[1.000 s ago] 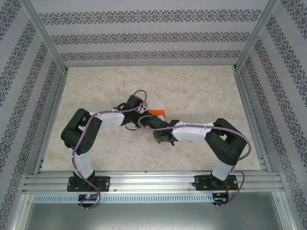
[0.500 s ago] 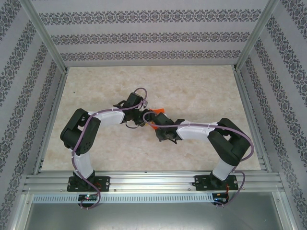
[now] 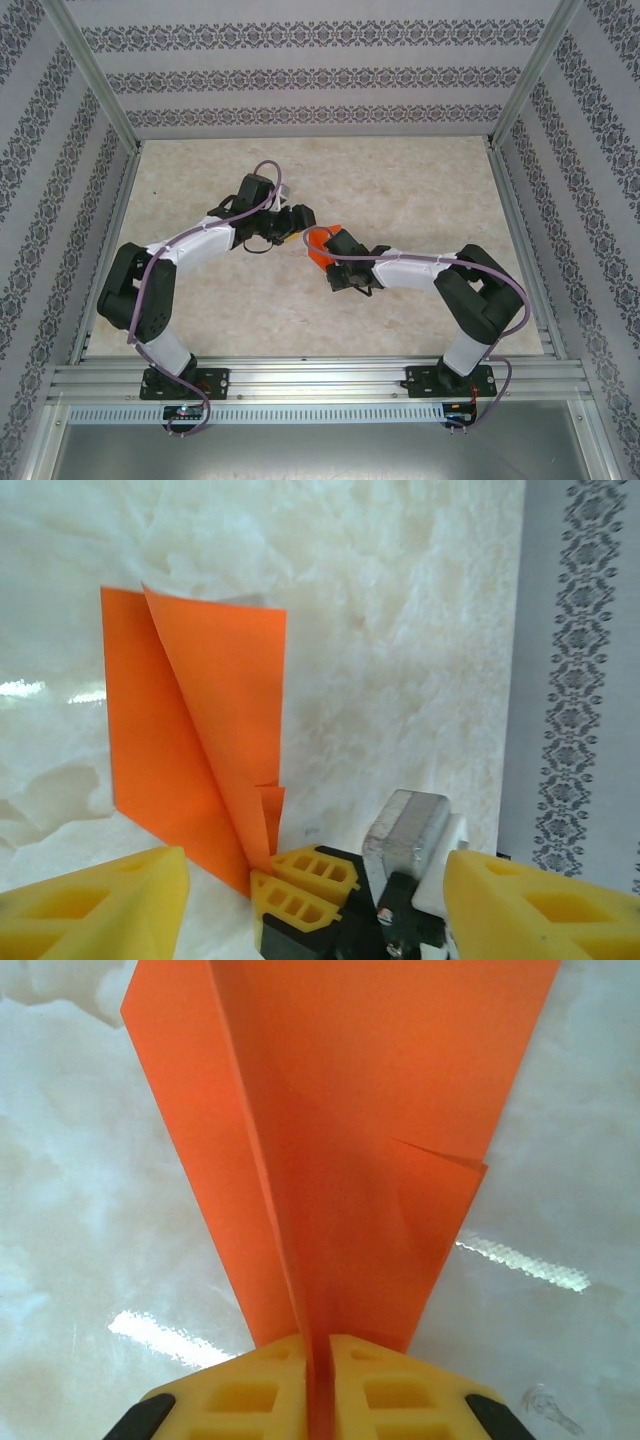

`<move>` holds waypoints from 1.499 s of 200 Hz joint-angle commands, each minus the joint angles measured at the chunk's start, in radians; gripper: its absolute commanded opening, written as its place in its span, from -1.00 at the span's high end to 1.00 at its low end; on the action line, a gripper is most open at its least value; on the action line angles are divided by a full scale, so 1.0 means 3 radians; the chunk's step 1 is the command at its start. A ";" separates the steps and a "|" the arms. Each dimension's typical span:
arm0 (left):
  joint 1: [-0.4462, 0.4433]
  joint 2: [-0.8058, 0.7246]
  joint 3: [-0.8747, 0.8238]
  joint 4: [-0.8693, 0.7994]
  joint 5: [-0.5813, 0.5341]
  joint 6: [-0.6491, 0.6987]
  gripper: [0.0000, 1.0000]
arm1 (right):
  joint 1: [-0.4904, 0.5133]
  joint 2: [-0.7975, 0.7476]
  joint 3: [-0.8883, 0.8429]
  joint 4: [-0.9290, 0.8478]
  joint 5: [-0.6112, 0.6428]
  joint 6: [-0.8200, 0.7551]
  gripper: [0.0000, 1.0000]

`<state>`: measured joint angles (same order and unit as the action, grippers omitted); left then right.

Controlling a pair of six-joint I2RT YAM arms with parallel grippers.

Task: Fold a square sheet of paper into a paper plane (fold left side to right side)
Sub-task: Fourth fold the wing at the center of the table.

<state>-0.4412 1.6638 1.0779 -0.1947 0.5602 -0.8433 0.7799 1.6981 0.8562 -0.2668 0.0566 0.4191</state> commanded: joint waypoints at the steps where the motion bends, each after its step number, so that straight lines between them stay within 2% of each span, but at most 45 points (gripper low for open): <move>1: 0.0089 -0.0064 -0.0196 0.0176 0.0084 -0.0038 -0.31 | -0.0060 0.0003 -0.0132 0.0081 -0.0304 -0.0017 0.76; 36: 0.0075 0.0081 -0.0403 0.0559 0.0234 -0.0201 -0.14 | -0.0207 -0.0063 -0.0215 0.0258 -0.0669 0.0002 0.79; 72: -0.0051 0.0341 -0.0372 0.0761 0.0349 -0.0289 0.09 | -0.0324 -0.0062 -0.0262 0.0384 -0.0960 0.0019 0.79; 96: -0.0147 0.0508 -0.0313 0.0859 0.0352 -0.0360 0.21 | -0.0354 -0.0028 -0.0257 0.0403 -0.1017 0.0022 0.80; 154: -0.0281 0.0759 -0.0194 0.0904 0.0321 -0.0436 0.36 | -0.0443 -0.0001 -0.0315 0.0505 -0.1148 0.0051 0.80; 245: -0.0386 0.1028 -0.0118 0.1053 0.0315 -0.0584 0.42 | -0.0552 0.0079 -0.0349 0.0637 -0.1303 0.0094 0.80; 300: -0.0386 0.1077 -0.0126 0.0974 0.0249 -0.0543 0.41 | -0.0610 0.0036 -0.0361 0.0656 -0.1346 0.0127 0.71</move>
<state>-0.5465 1.9633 1.0203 0.0742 0.6460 -1.0016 0.6167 1.6985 0.7692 -0.0834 -0.3431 0.4473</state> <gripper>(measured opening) 0.294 0.137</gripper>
